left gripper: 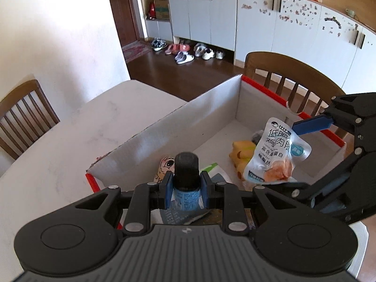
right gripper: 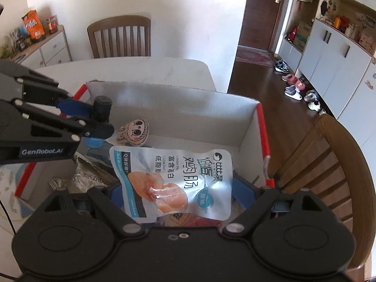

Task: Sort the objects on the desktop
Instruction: 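Open the left gripper to drop the bottle while right releases the pouch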

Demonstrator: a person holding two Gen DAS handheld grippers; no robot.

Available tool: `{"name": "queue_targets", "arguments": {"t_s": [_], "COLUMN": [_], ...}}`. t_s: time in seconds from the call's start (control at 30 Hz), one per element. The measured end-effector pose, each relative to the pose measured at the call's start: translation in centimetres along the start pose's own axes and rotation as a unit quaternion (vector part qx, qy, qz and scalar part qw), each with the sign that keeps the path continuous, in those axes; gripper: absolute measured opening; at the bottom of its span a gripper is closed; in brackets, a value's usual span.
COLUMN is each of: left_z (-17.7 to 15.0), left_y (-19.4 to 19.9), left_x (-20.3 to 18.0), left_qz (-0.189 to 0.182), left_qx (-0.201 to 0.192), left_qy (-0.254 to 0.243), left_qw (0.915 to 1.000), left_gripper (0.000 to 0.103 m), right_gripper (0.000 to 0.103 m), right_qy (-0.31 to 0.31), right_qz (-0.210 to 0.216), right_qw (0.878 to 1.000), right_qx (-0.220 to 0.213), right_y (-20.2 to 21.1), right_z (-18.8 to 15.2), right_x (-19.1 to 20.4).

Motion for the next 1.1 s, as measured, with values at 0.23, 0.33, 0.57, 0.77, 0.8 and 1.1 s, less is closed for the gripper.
{"name": "queue_targets", "arguments": {"t_s": [0.23, 0.33, 0.57, 0.77, 0.8, 1.1], "left_z": [-0.4, -0.7, -1.4, -1.9, -2.0, -2.2], "left_y": [-1.8, -2.5, -3.6, -3.9, -3.9, -2.8], "left_x": [-0.1, 0.3, 1.0, 1.5, 1.6, 1.6], "left_qz": [0.0, -0.001, 0.002, -0.002, -0.002, -0.004], "left_qx": [0.028, 0.037, 0.061, 0.069, 0.069, 0.058], "left_qy": [0.002, 0.006, 0.012, 0.022, 0.024, 0.028], "left_qw": [0.9996, 0.9993, 0.9981, 0.9974, 0.9974, 0.9979], "left_gripper": [0.023, 0.023, 0.023, 0.023, 0.023, 0.023], "right_gripper": [0.09, 0.09, 0.092, 0.092, 0.093, 0.095], "right_qy": [0.018, 0.02, 0.029, 0.025, 0.024, 0.02], "right_qz": [0.007, 0.01, 0.014, 0.012, 0.013, 0.025], "right_qw": [1.0, 1.0, 0.999, 0.999, 0.999, 0.999], "right_qx": [0.016, 0.016, 0.022, 0.028, 0.03, 0.031], "right_y": [-1.8, -2.2, -3.1, -3.7, -3.8, -3.4], "right_z": [-0.1, 0.1, 0.5, 0.5, 0.5, 0.5], "right_x": [0.8, 0.8, 1.0, 0.7, 0.6, 0.2]}}
Point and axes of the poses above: each gripper's, at about its wrist camera, not at the fingertips, and y roughly against the way its jaws point, x to its left, z to its top, the point moved 3 cm from there along -y, roughly the way its jaws point, and after that the axes turned 4 degrees about -z, right-handed, at the moved point
